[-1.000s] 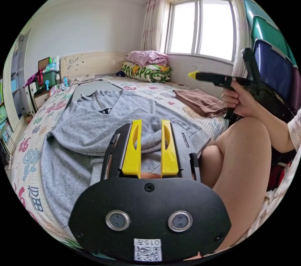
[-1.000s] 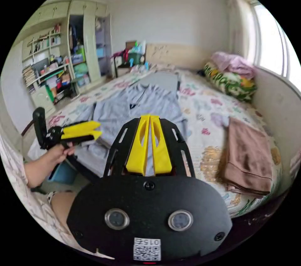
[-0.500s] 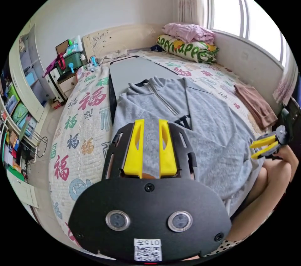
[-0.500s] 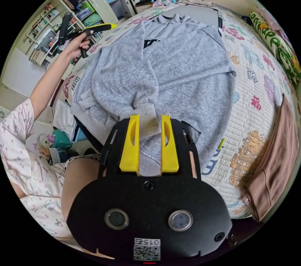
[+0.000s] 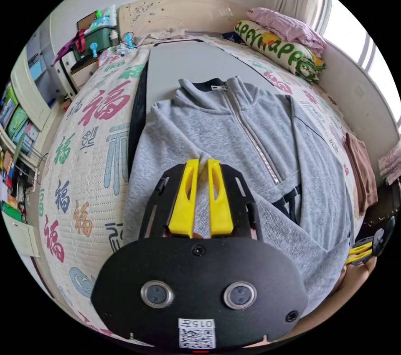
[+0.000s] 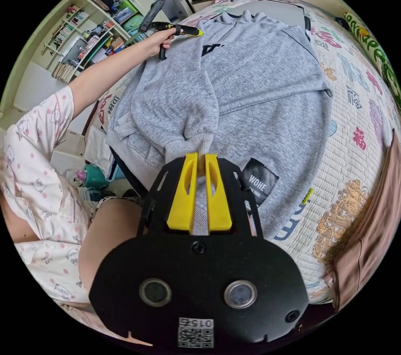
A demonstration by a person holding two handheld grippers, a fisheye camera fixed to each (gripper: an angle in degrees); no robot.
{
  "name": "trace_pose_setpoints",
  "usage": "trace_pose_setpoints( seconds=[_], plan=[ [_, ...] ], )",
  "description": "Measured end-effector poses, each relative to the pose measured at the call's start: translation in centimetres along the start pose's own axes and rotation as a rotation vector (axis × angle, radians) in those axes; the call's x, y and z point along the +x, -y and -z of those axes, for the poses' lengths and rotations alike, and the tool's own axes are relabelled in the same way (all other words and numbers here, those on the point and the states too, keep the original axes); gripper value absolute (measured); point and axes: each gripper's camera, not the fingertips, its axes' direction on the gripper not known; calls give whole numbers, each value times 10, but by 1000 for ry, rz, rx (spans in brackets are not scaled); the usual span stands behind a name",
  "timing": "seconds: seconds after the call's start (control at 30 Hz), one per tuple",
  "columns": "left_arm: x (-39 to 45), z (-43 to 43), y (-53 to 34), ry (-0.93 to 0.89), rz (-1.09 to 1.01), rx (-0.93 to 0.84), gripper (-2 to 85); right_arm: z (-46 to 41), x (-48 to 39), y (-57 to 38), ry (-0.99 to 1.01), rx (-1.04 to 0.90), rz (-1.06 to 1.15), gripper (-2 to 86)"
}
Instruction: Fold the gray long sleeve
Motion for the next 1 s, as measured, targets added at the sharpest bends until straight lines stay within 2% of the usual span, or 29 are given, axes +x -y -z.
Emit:
trace_pose_setpoints(
  seconds=[0.1, 0.2, 0.37, 0.43, 0.57, 0.67, 0.73, 0.83, 1.0],
  plan=[
    [-16, 31, 11, 18, 84, 107, 17, -8, 22, -3, 0, 17, -21, 22],
    [-38, 64, 22, 135, 173, 217, 12, -11, 47, -6, -3, 55, -72, 14],
    [-33, 62, 43, 250, 137, 214, 10, -23, 88, 0, -18, 73, -145, 19],
    [-41, 59, 44, 148, 154, 158, 16, -43, 104, 0, -88, 17, -163, 34],
    [-50, 102, 7, -6, 117, 289, 32, -44, 108, -14, -230, 46, -121, 75],
    [-56, 124, -35, -65, -20, 218, 52, -37, 100, -27, -291, 123, -26, 80],
    [-68, 133, -80, -17, -28, 148, 66, -35, 89, -32, -198, 171, 105, 86],
    [-88, 128, -132, -10, 18, 87, 78, -45, 81, -30, -124, 112, 230, 112],
    [-99, 93, -167, 20, 9, 17, 75, -68, 84, -30, -187, 8, 321, 120]
  ],
)
